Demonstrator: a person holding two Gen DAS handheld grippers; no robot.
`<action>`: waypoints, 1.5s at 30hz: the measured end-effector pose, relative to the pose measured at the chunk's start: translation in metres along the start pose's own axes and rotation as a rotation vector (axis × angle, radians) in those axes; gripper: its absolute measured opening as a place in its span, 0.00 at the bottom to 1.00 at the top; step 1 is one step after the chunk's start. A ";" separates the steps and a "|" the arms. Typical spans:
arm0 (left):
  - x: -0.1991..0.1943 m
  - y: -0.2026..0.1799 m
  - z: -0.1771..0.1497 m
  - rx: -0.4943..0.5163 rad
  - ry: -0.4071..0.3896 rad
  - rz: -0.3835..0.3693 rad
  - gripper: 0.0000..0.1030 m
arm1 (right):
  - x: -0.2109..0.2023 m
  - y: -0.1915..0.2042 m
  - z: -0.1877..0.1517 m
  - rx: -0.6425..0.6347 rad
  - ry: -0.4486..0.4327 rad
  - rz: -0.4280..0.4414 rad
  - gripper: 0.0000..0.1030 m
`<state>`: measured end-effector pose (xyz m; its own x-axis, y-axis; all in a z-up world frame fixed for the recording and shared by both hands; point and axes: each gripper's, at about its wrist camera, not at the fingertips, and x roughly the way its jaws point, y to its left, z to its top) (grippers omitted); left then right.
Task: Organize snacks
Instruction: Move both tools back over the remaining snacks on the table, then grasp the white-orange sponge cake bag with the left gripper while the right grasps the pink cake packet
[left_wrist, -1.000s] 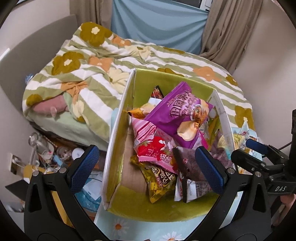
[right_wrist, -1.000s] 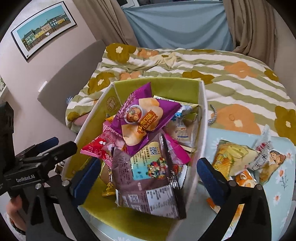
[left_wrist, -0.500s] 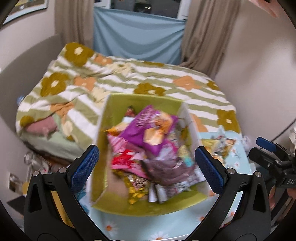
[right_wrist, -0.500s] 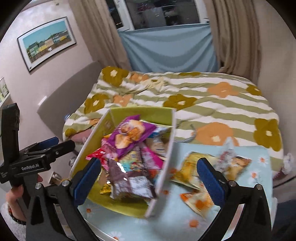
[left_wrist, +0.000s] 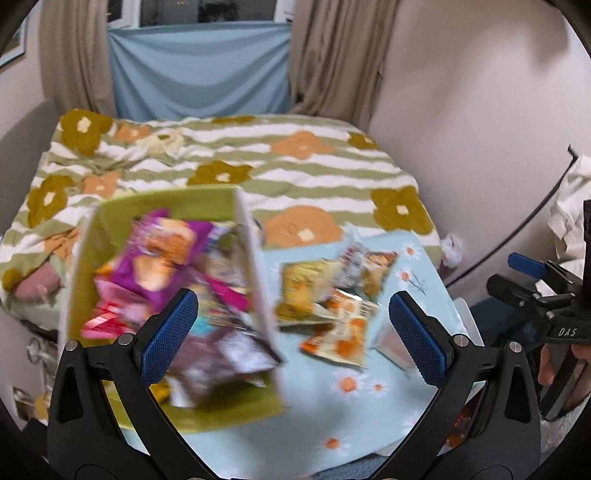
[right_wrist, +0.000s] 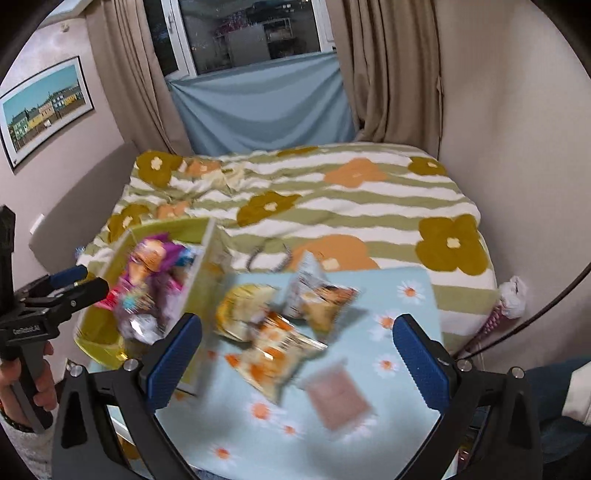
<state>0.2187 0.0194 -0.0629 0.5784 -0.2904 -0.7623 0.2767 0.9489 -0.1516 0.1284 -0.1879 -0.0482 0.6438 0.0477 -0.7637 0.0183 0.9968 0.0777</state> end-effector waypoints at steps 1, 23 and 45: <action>0.007 -0.012 -0.003 0.004 0.014 0.001 1.00 | 0.003 -0.008 -0.003 -0.006 0.018 0.001 1.00; 0.178 -0.088 -0.077 0.064 0.213 0.138 1.00 | 0.129 -0.059 -0.119 -0.345 0.265 0.175 1.00; 0.218 -0.097 -0.087 0.116 0.253 0.129 0.63 | 0.166 -0.041 -0.138 -0.420 0.296 0.168 0.75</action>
<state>0.2516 -0.1251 -0.2692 0.4093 -0.1152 -0.9051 0.3077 0.9513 0.0180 0.1286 -0.2115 -0.2668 0.3676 0.1646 -0.9153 -0.4133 0.9106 -0.0022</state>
